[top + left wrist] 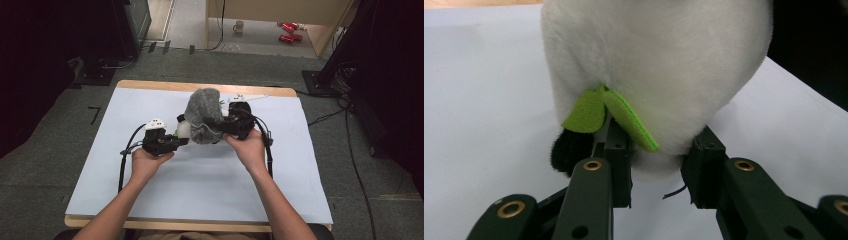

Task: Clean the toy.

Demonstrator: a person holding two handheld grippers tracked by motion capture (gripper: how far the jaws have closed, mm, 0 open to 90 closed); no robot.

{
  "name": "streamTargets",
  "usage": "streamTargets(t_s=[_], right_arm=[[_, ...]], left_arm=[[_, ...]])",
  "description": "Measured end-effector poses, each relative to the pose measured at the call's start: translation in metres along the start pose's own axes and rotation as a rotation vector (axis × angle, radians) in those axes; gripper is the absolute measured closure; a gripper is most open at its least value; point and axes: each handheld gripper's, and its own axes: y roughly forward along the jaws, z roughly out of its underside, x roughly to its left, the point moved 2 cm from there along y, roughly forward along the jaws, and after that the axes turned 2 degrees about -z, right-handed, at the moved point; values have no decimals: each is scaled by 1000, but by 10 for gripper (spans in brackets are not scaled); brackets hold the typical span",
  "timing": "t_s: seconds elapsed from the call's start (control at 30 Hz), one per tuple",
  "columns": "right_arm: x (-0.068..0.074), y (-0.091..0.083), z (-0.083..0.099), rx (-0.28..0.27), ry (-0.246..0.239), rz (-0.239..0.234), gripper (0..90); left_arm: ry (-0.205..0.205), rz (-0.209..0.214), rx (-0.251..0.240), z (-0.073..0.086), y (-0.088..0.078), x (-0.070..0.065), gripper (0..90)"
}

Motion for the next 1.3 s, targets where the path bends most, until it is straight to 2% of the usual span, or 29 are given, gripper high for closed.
streamTargets(t_s=[0.1,0.2,0.23,0.3,0.4,0.5,0.57,0.63,0.67,0.73,0.9,1.3], right_arm=[[7,16,6,29,-10,-16,810],[8,29,14,54,-8,-11,810],[5,31,16,56,-9,-4,810],[0,34,19,71,-30,41,811],[-10,34,22,75,-20,49,812],[-16,32,23,83,-29,82,812],[-21,29,23,98,-43,137,811],[-30,26,26,113,-28,184,812],[-35,24,27,114,-10,189,813],[-45,19,28,96,32,166,814],[-53,7,26,94,10,210,814],[-81,-16,29,48,94,229,813]], left_arm=[[6,-11,8,-1,0,-8,694],[-2,-26,19,0,0,-10,694],[-6,-27,23,1,0,-9,695],[-15,-30,32,2,1,-7,697],[-24,-30,38,2,2,-5,699],[-39,-33,41,3,2,1,703],[-59,-37,49,5,2,7,705],[-71,-38,57,6,1,12,705],[-75,-32,54,6,1,14,705],[-78,-29,48,5,1,14,704],[-95,-18,59,6,1,23,708],[-115,-16,61,6,0,28,715]])
